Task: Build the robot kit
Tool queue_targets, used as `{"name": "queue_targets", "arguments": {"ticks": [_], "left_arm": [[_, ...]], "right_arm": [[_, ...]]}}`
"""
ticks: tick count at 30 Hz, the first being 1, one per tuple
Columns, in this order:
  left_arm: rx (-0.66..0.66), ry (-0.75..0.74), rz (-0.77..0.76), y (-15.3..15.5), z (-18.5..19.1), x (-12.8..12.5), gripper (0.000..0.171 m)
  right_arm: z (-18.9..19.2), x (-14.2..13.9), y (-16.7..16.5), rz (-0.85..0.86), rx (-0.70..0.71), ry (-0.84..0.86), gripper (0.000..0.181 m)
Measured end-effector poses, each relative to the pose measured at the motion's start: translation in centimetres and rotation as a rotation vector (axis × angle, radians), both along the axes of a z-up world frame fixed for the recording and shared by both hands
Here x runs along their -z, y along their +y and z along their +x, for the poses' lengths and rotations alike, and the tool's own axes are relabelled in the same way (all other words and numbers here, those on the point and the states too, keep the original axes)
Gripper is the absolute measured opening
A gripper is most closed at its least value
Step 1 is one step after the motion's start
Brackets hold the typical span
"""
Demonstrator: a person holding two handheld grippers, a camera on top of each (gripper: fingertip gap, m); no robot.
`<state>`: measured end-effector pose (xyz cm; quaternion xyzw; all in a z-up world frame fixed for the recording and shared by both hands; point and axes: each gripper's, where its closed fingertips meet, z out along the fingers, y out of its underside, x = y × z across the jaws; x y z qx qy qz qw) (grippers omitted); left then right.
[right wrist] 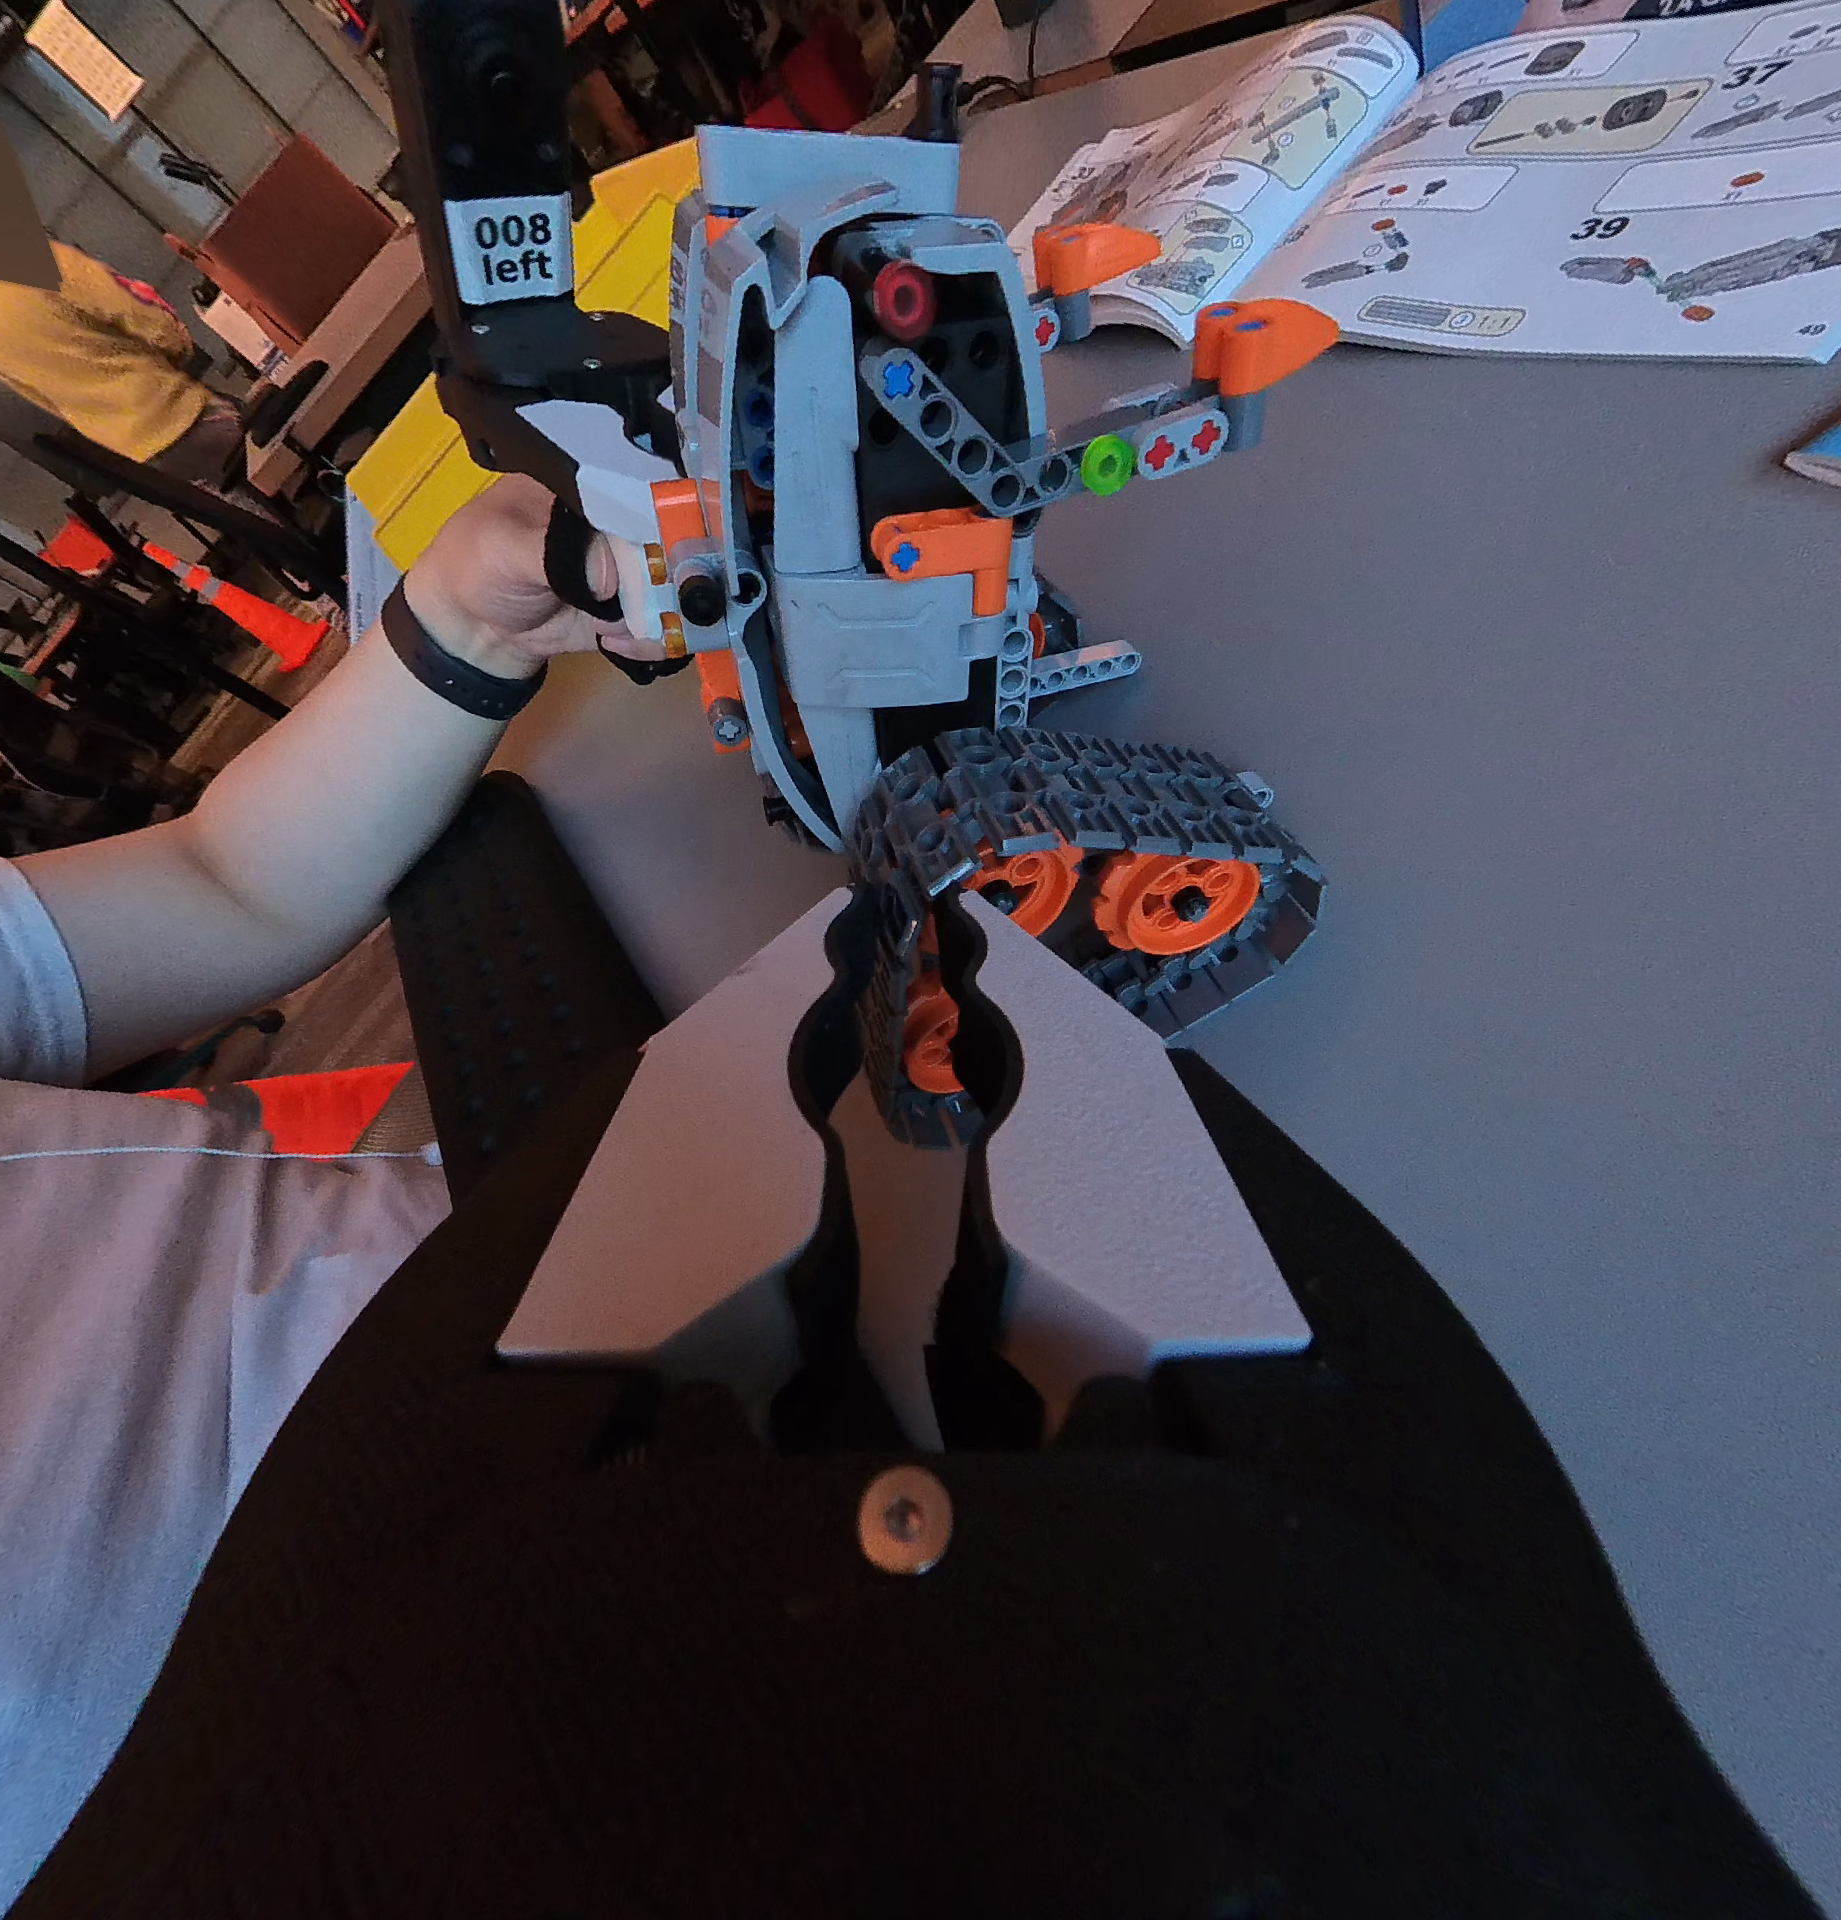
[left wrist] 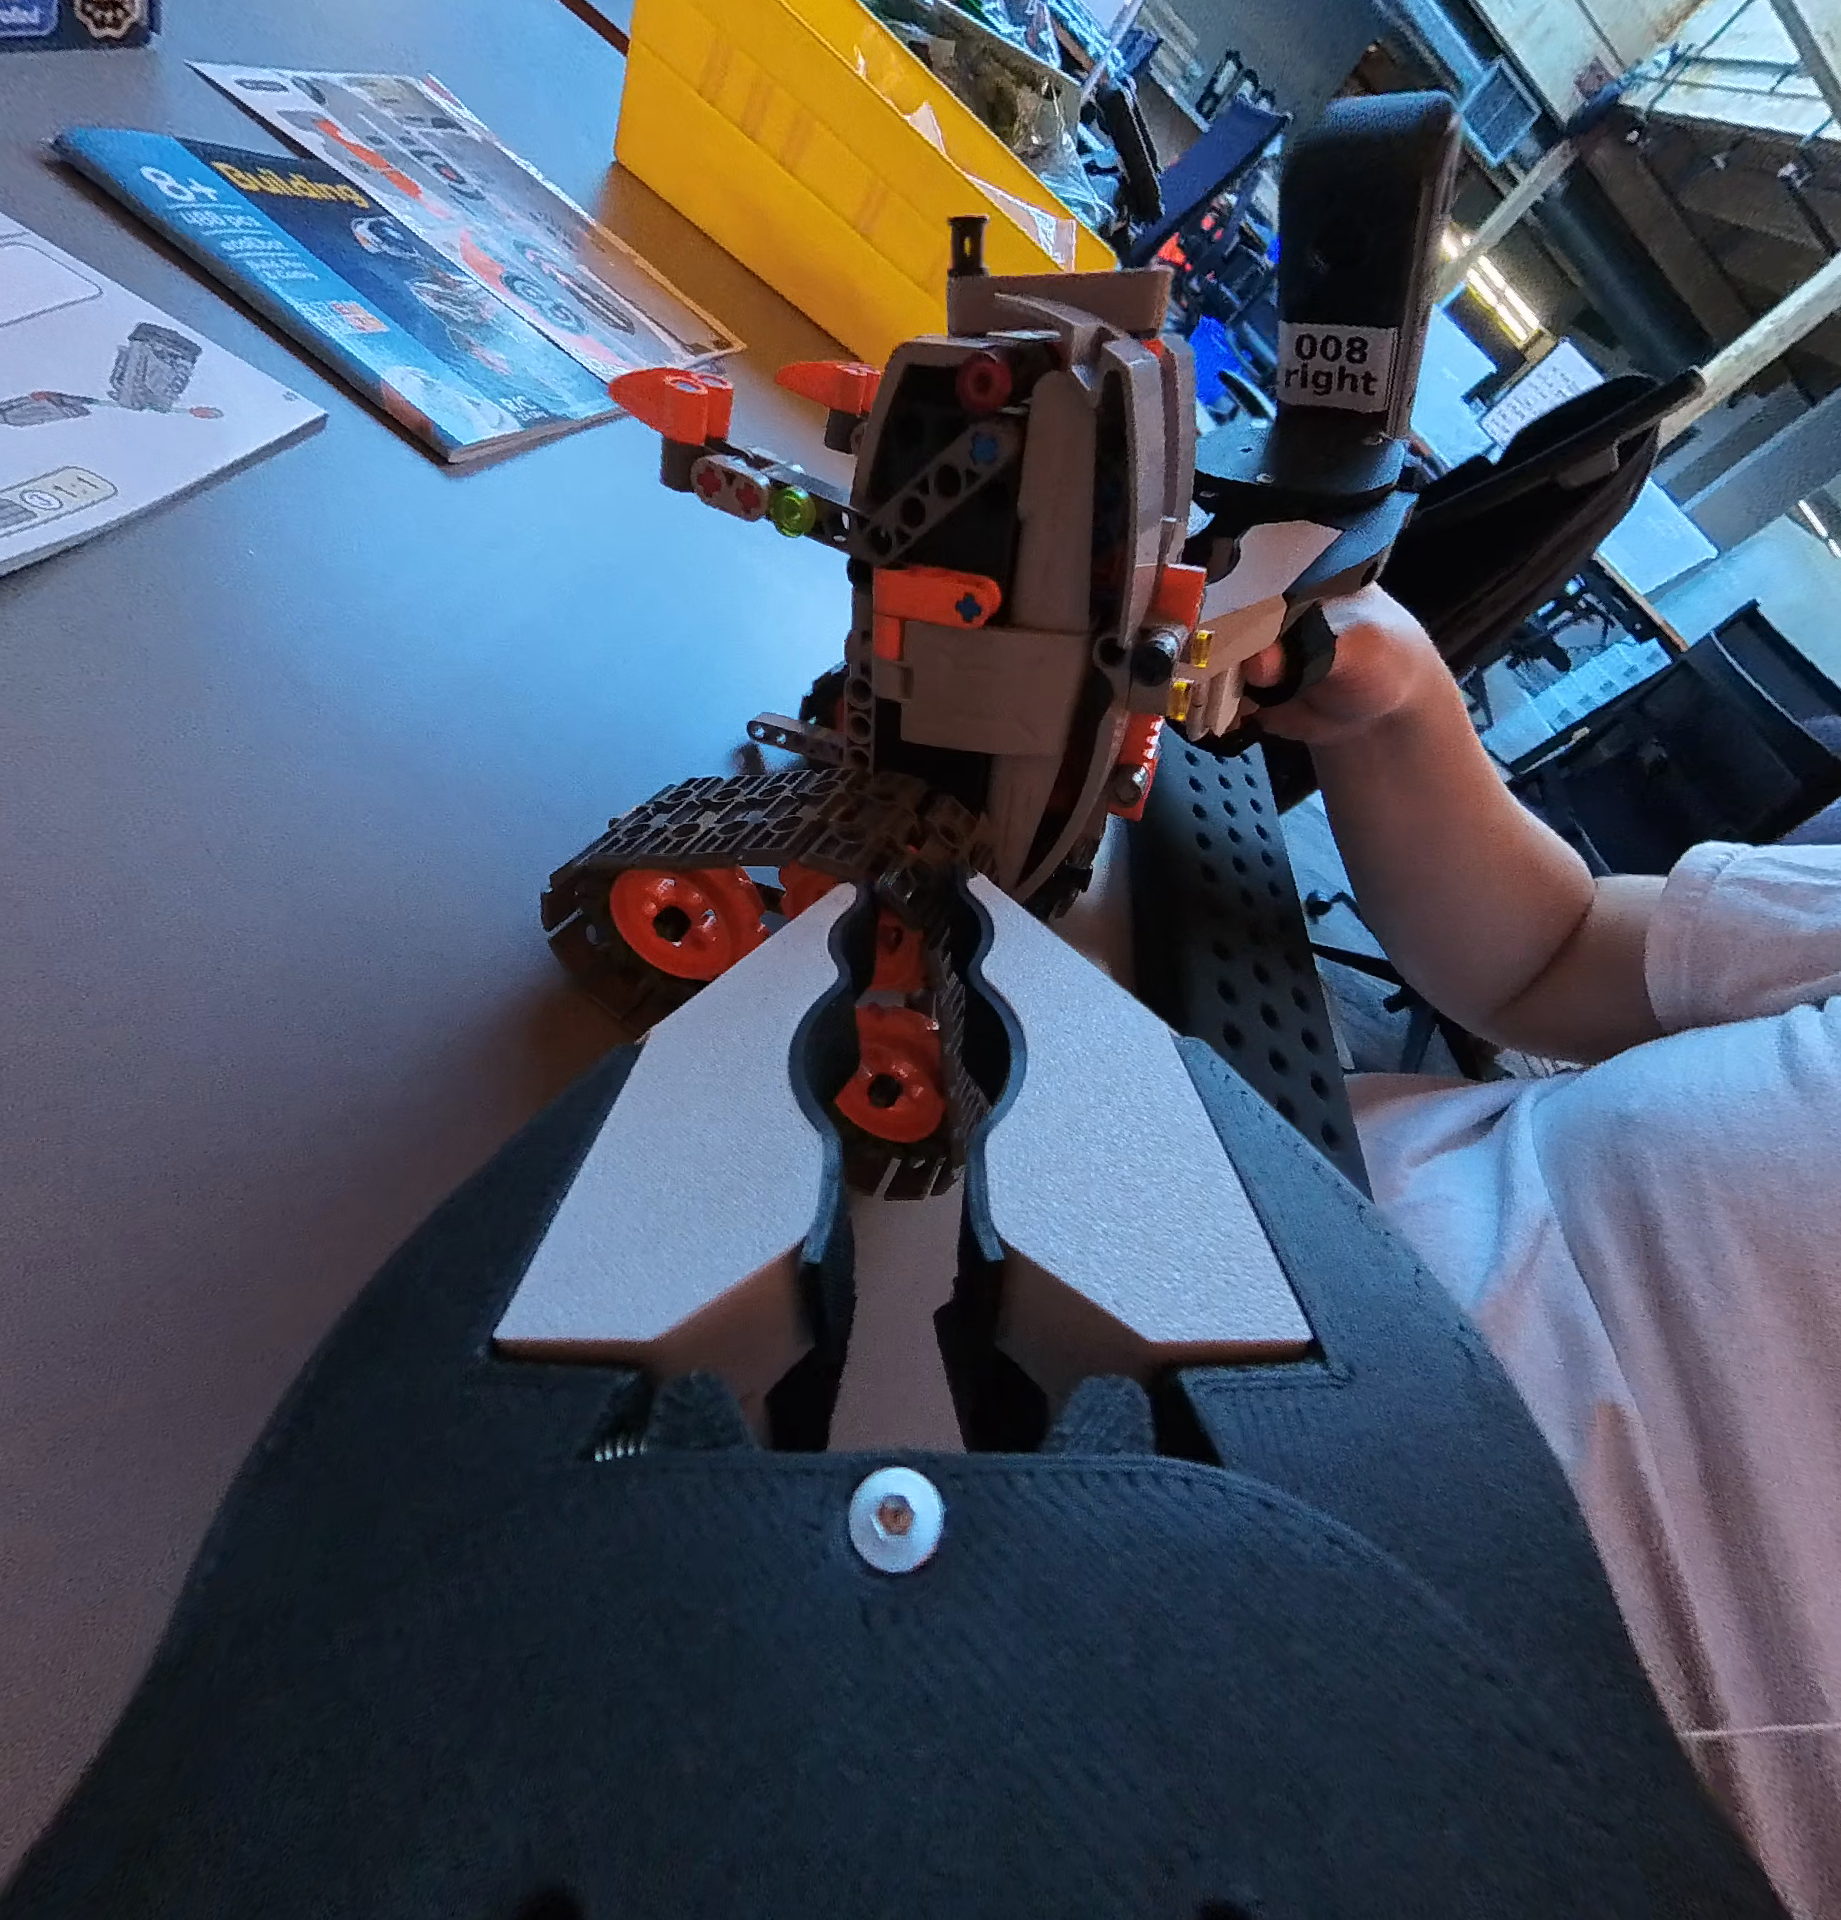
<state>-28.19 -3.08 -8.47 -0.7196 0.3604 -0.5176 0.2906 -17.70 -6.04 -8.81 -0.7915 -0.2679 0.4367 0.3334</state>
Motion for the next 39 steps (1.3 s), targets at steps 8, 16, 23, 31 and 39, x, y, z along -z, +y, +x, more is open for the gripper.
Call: {"name": "queue_targets", "arguments": {"ticks": [8, 16, 23, 31, 39], "left_arm": [[0.025, -0.006, -0.049, -0.6, -0.6, 0.6, 0.028], [0.041, 0.016, -0.061, -2.4, -1.6, 1.8, 0.024], [-0.051, 0.007, 0.016, -1.1, -1.8, 0.7, 0.029], [-0.081, 0.032, 0.094, -0.7, -2.1, 0.7, 0.023], [-0.047, 0.044, 0.085, -1.4, -1.7, 1.1, 0.022]], "right_arm": [[0.6, 0.2, -0.1, -0.033, -0.039, 0.13, 0.015], [1.4, 1.2, -1.4, -0.016, -0.099, 0.079, 0.018], [2.2, 1.3, -1.3, 0.072, -0.096, -0.02, 0.018], [2.9, 0.4, -0.6, 0.129, -0.054, 0.0, 0.018], [2.7, -0.5, 0.0, 0.103, -0.04, 0.065, 0.017]]}}
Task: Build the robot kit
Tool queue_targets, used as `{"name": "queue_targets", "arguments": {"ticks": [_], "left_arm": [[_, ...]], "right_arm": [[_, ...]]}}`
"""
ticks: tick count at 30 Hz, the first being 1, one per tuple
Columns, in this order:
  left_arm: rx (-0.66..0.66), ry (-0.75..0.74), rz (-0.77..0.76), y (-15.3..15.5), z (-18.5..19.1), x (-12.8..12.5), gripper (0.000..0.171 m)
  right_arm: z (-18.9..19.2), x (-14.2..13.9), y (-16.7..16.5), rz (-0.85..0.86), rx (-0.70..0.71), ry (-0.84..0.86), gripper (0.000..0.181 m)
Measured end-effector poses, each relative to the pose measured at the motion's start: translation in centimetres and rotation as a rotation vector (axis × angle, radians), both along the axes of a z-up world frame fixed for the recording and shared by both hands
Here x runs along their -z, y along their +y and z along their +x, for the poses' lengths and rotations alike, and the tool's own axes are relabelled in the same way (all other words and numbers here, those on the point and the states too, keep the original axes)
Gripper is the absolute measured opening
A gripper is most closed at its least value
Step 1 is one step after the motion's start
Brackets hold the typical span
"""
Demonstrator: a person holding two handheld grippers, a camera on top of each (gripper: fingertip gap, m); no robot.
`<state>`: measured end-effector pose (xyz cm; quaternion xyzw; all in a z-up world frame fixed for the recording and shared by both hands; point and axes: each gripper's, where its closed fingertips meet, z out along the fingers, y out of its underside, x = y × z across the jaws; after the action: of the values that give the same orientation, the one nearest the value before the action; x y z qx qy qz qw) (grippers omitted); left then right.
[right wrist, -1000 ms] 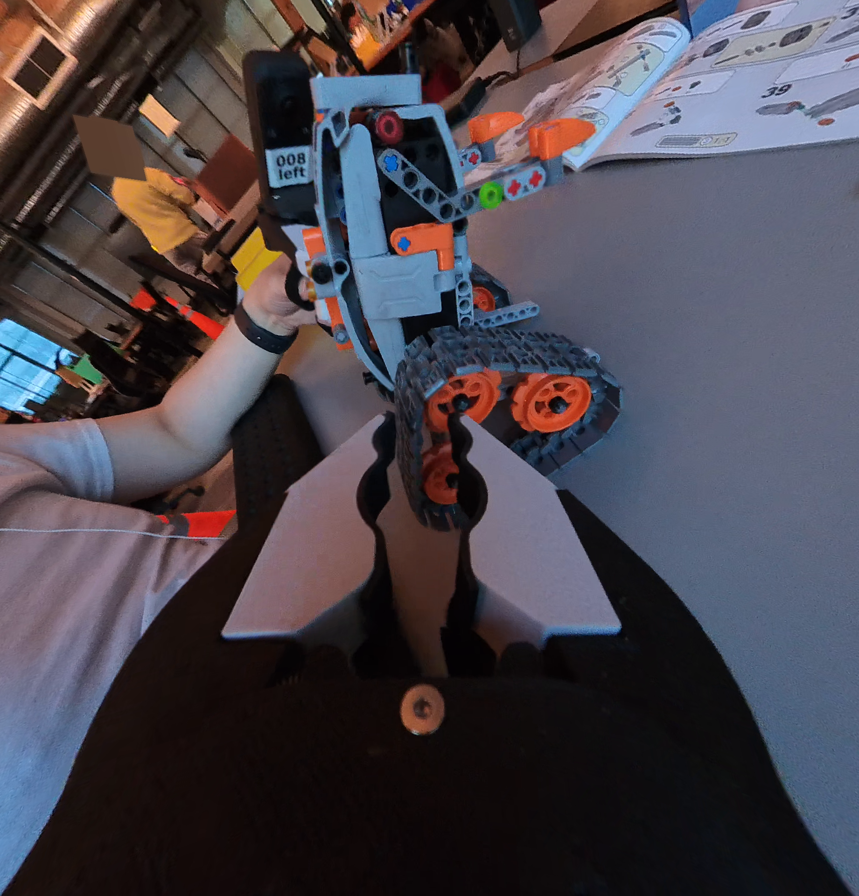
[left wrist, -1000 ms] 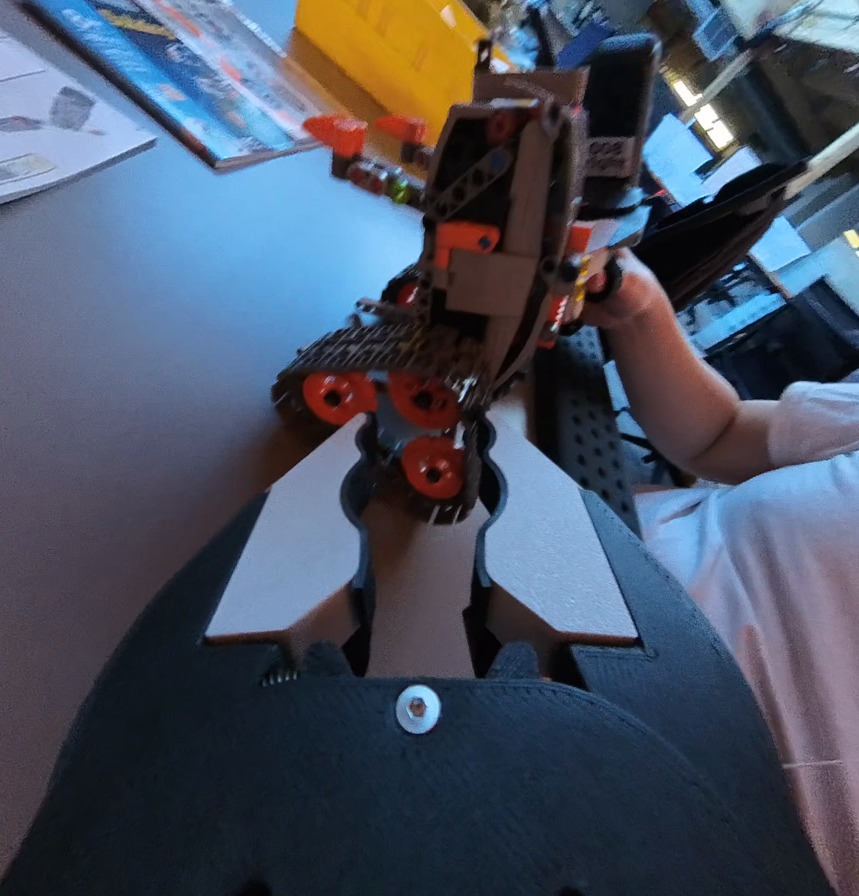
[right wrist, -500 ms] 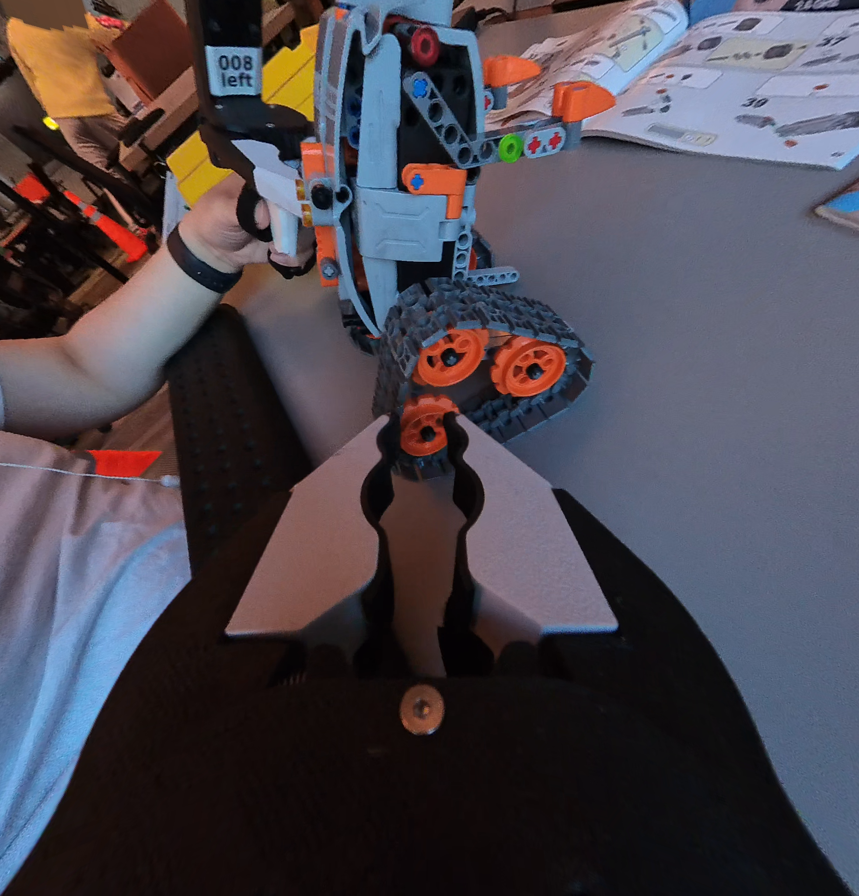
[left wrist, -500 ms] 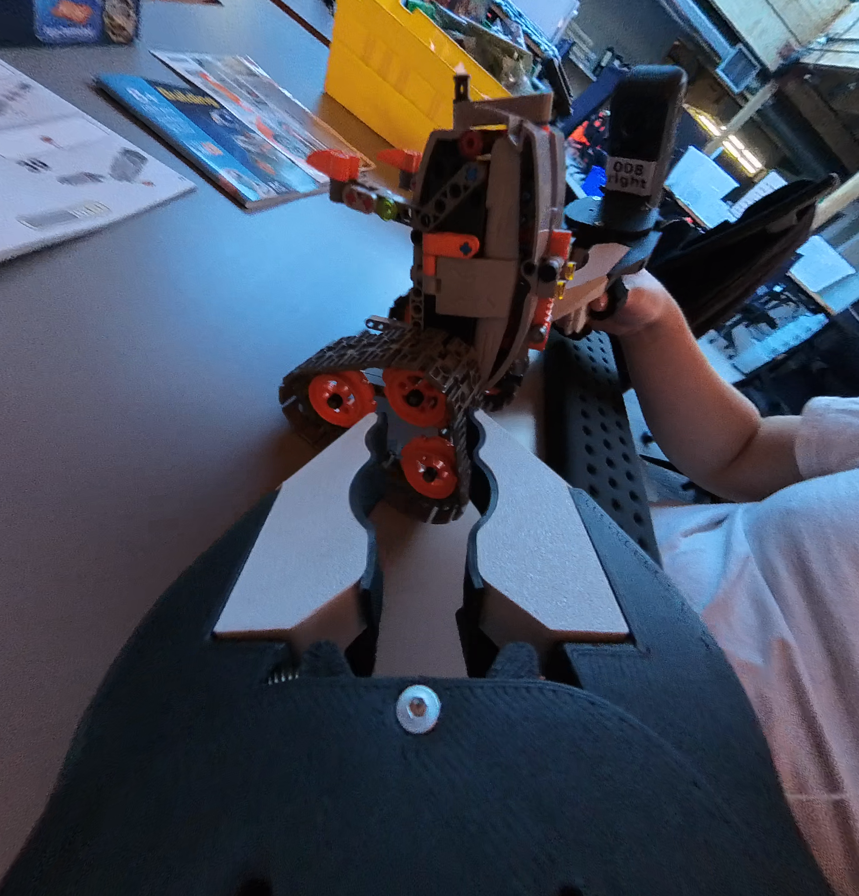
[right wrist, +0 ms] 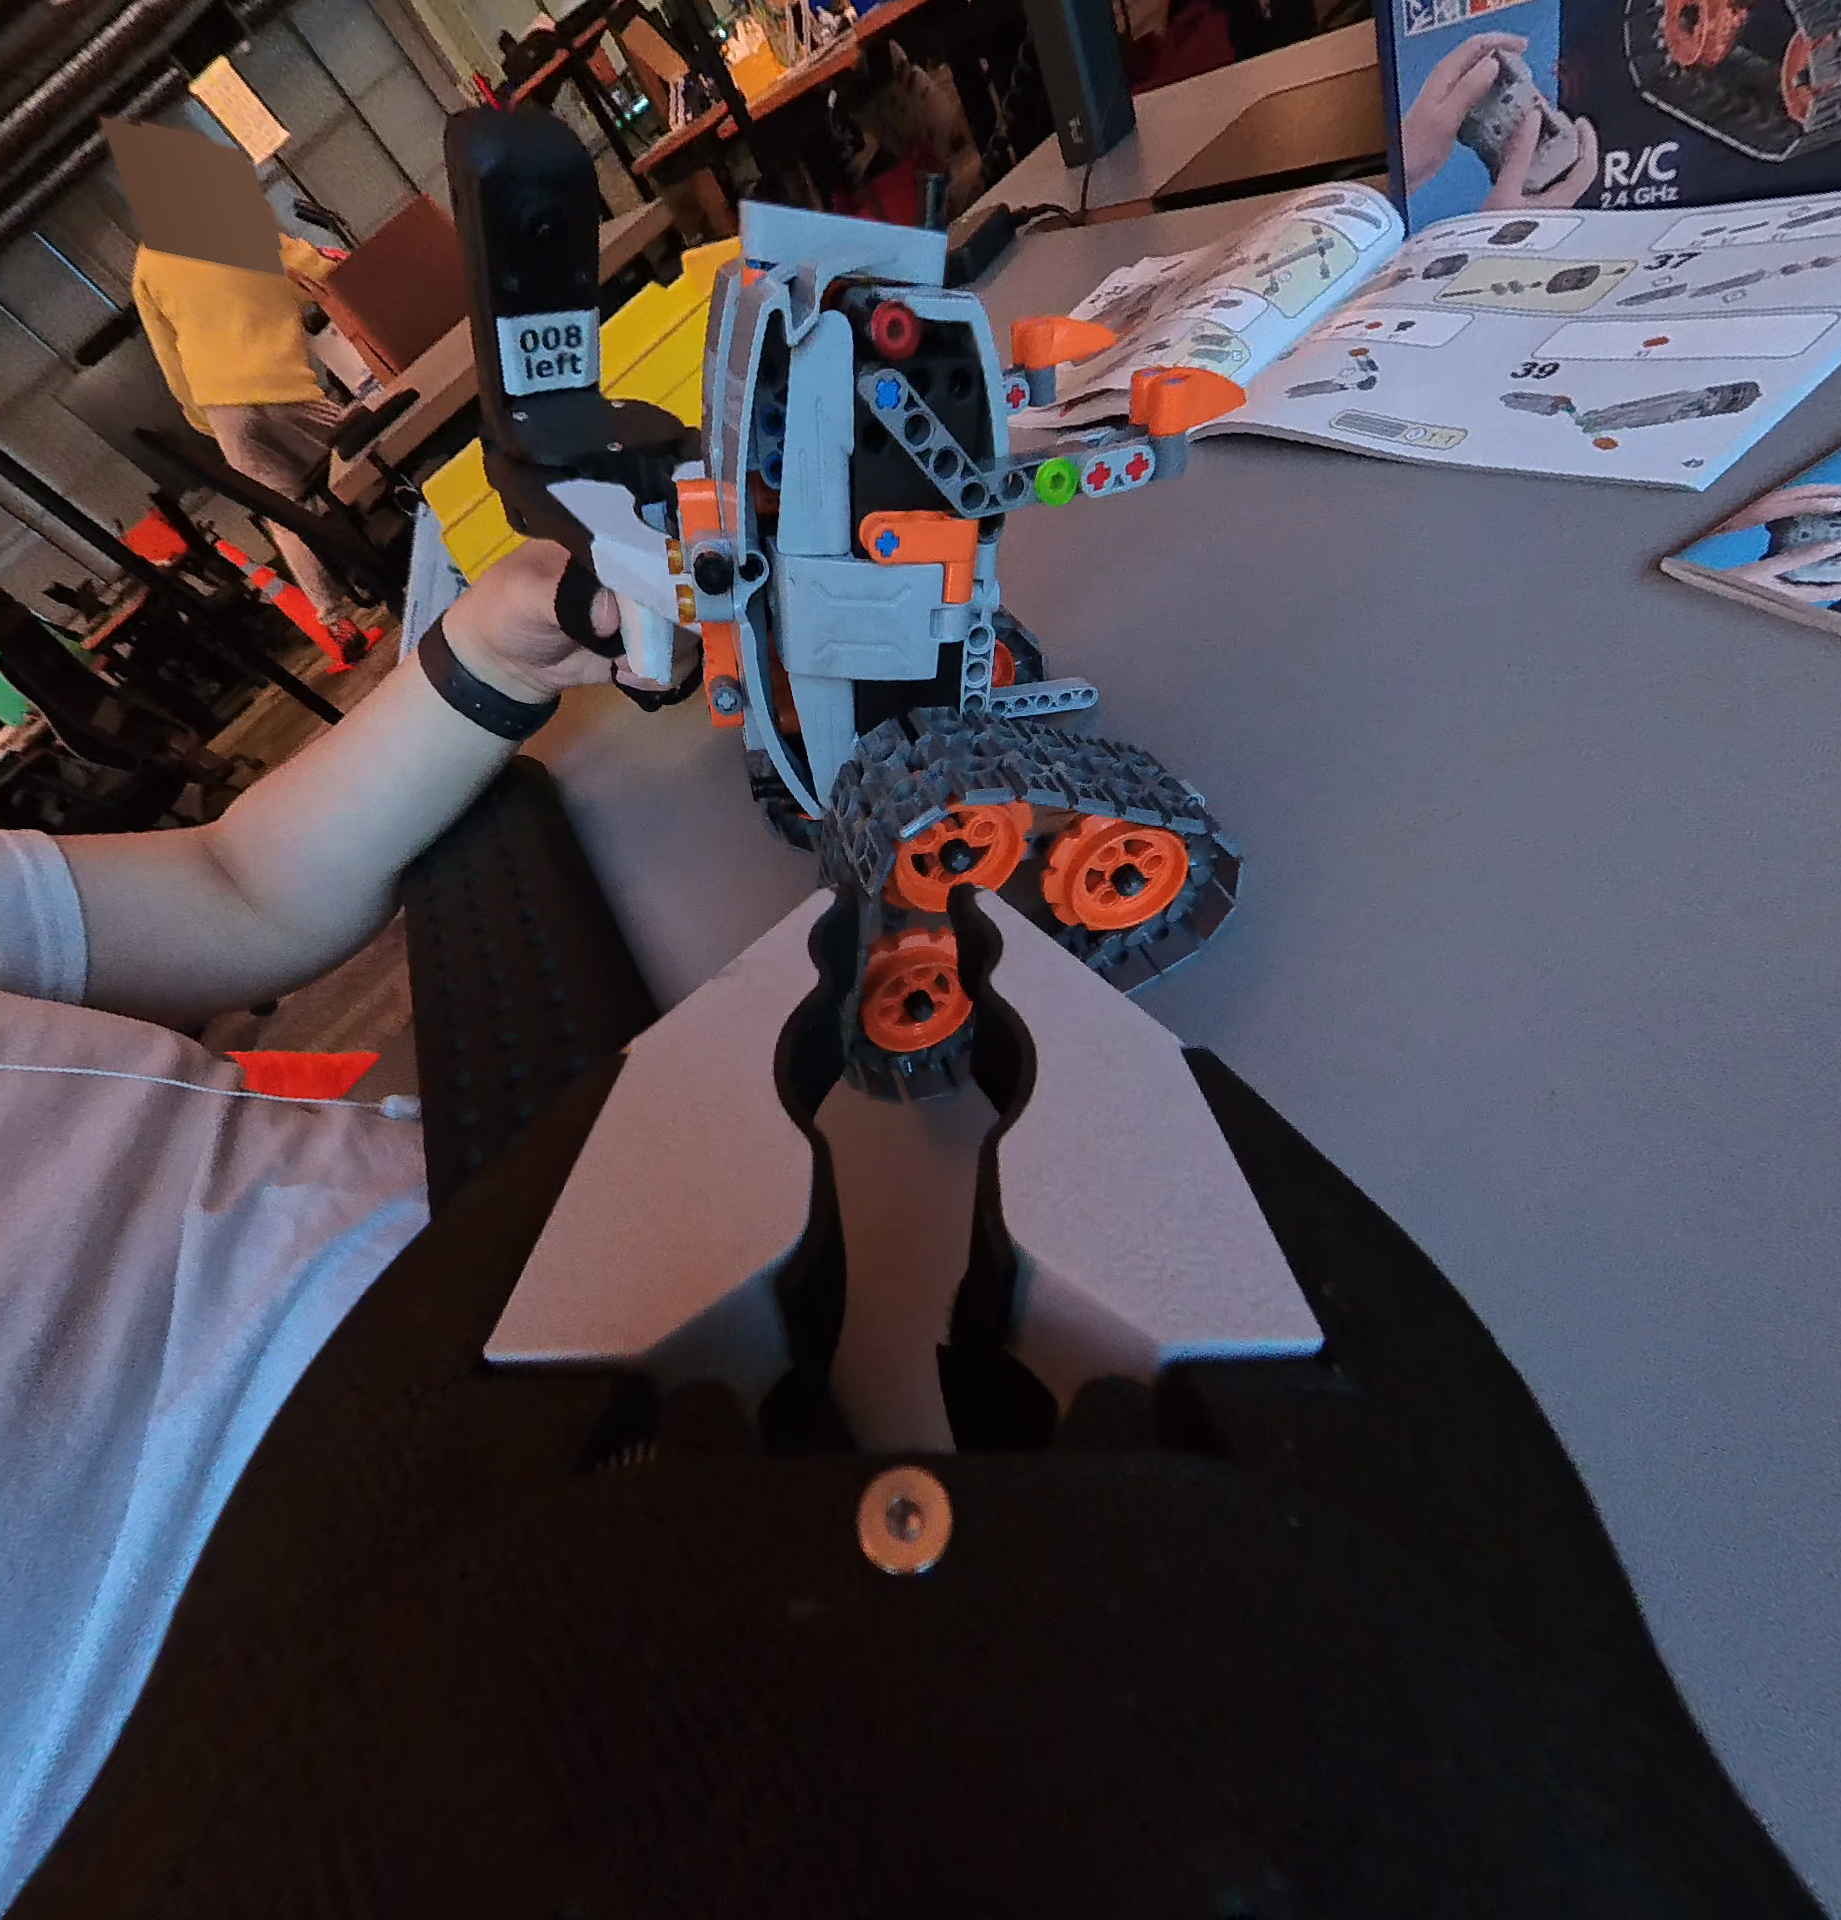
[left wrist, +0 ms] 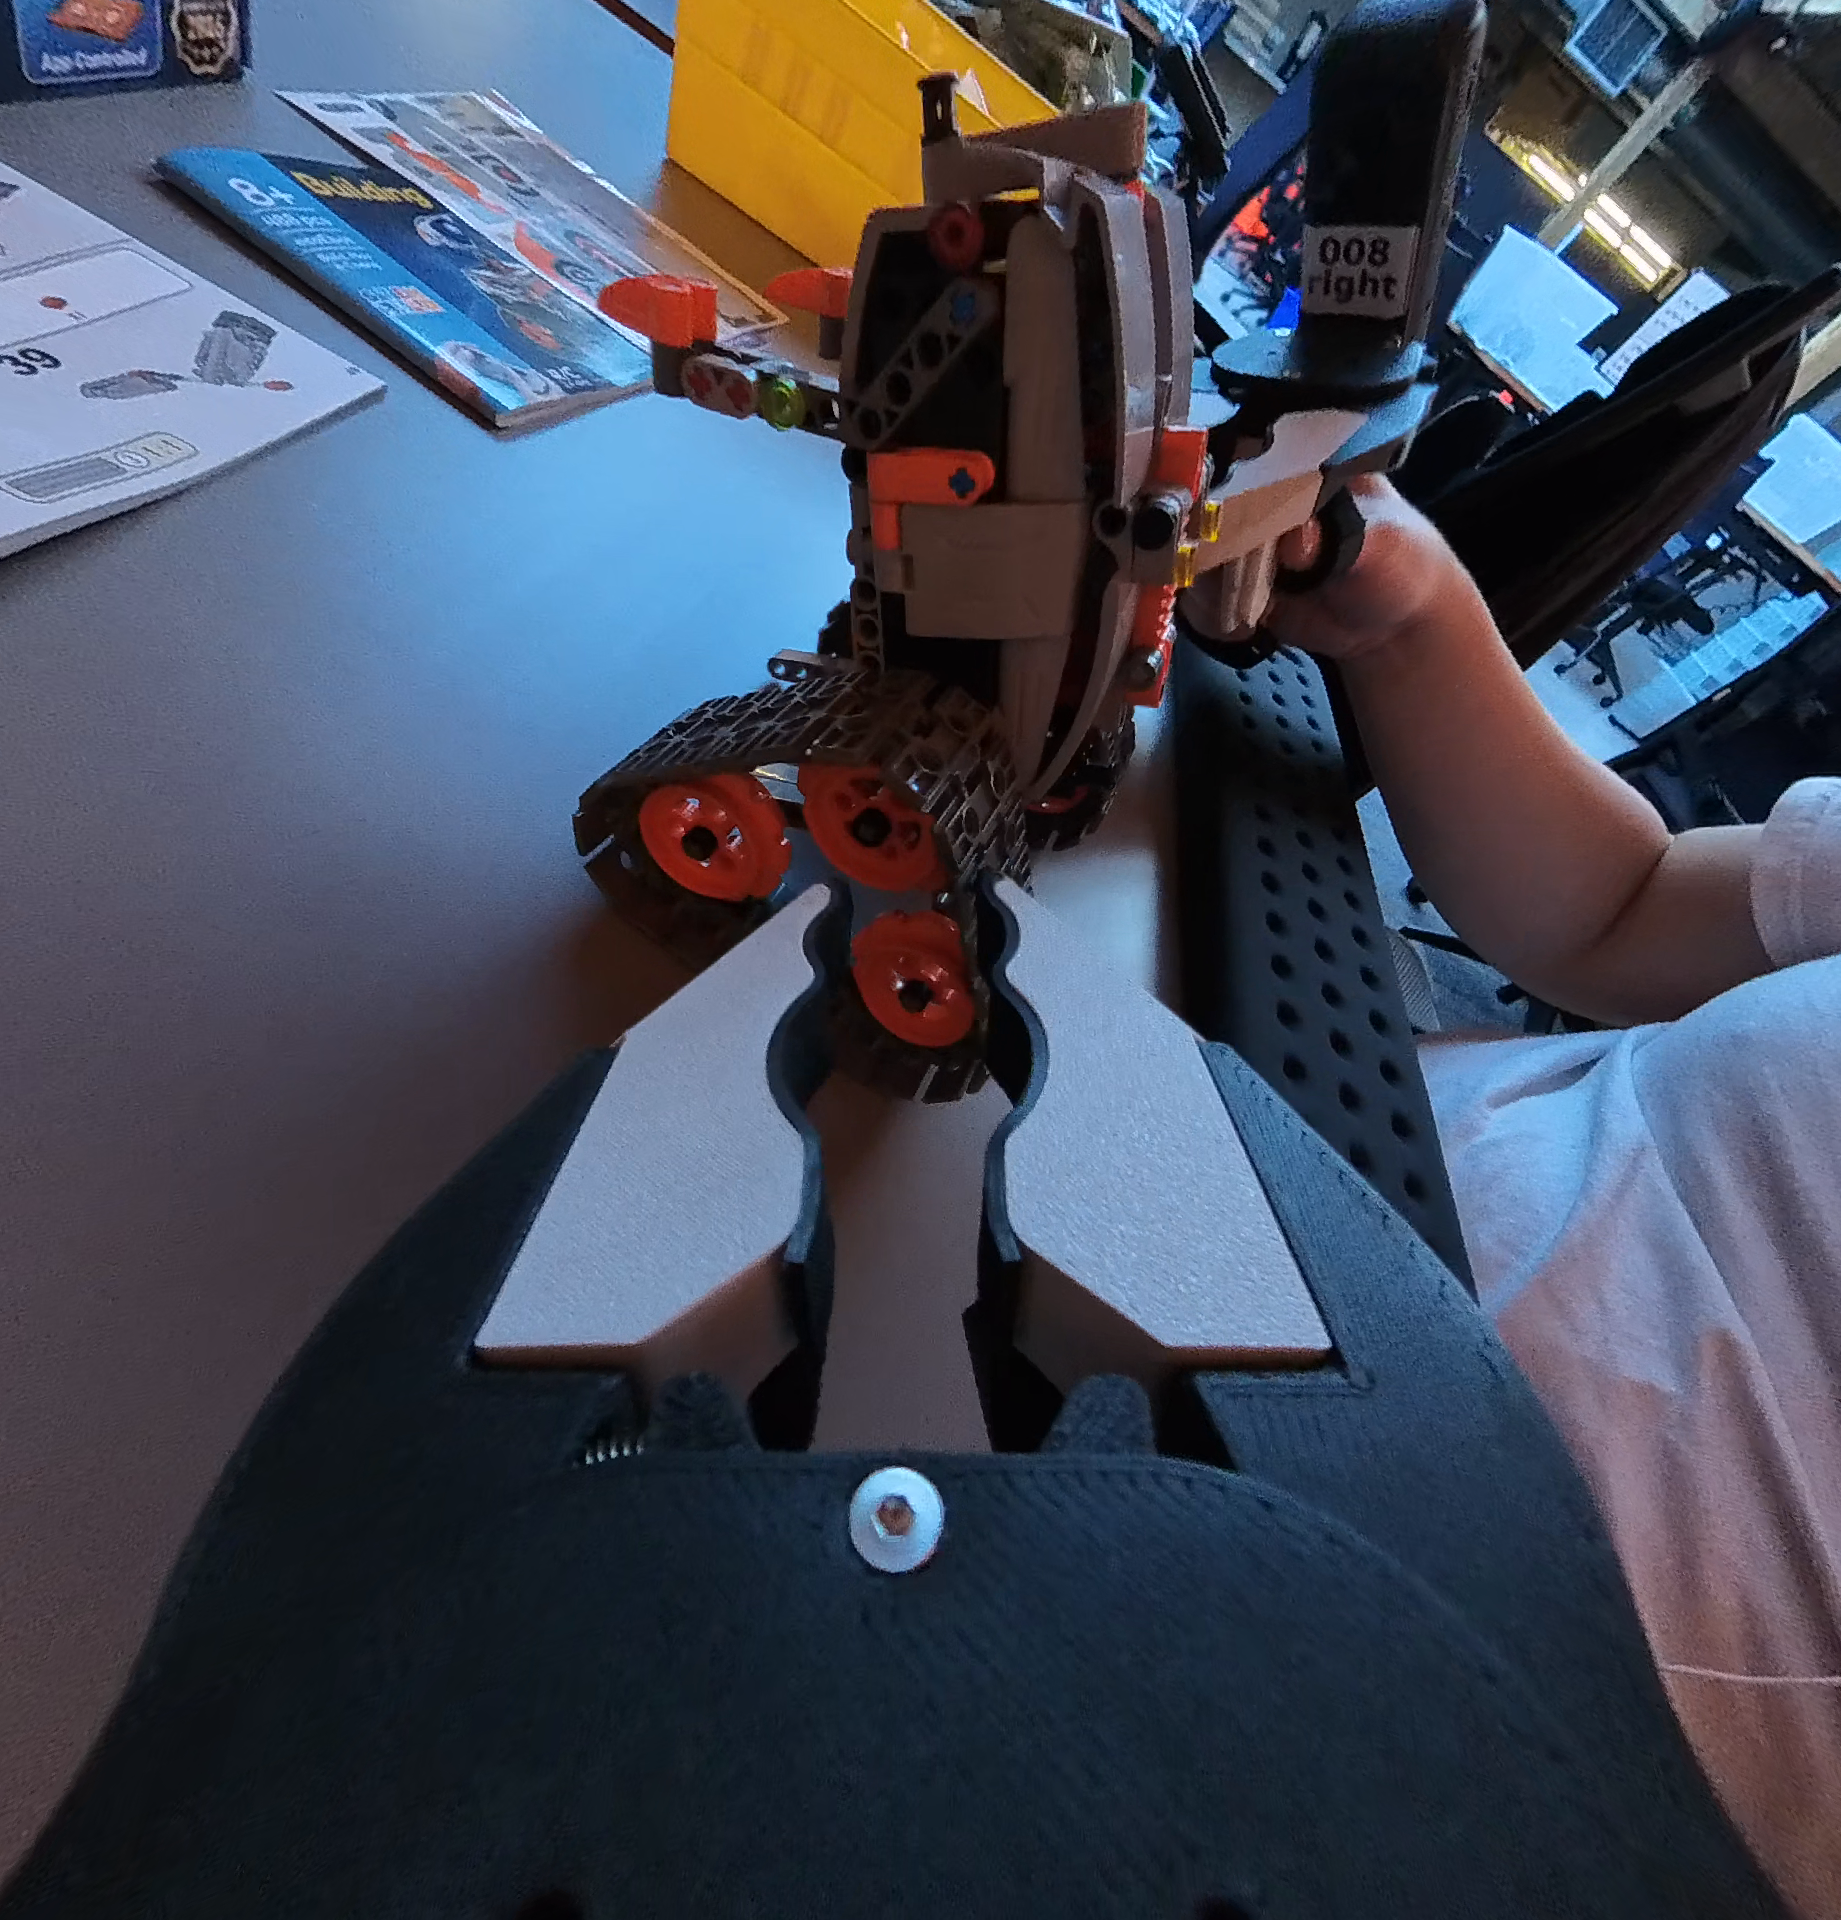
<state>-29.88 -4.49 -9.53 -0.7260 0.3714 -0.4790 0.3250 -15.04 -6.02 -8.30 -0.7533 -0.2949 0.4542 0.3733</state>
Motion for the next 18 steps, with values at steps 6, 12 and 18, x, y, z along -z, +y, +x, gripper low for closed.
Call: {"name": "queue_targets", "arguments": {"ticks": [6, 12, 18], "left_arm": [[0.027, 0.042, 0.004, -0.7, 0.7, 0.7, 0.023], [0.018, 0.079, 0.024, -0.8, 1.1, 1.1, 0.024], [-0.039, 0.076, 0.085, -0.7, 0.8, 0.1, 0.026]], "right_arm": [[-0.3, -0.5, 0.3, -0.129, -0.026, 0.089, 0.017], [-1.0, -0.5, 0.6, -0.207, -0.031, 0.154, 0.017], [-1.4, -0.3, 0.9, -0.251, -0.027, 0.169, 0.008]]}}
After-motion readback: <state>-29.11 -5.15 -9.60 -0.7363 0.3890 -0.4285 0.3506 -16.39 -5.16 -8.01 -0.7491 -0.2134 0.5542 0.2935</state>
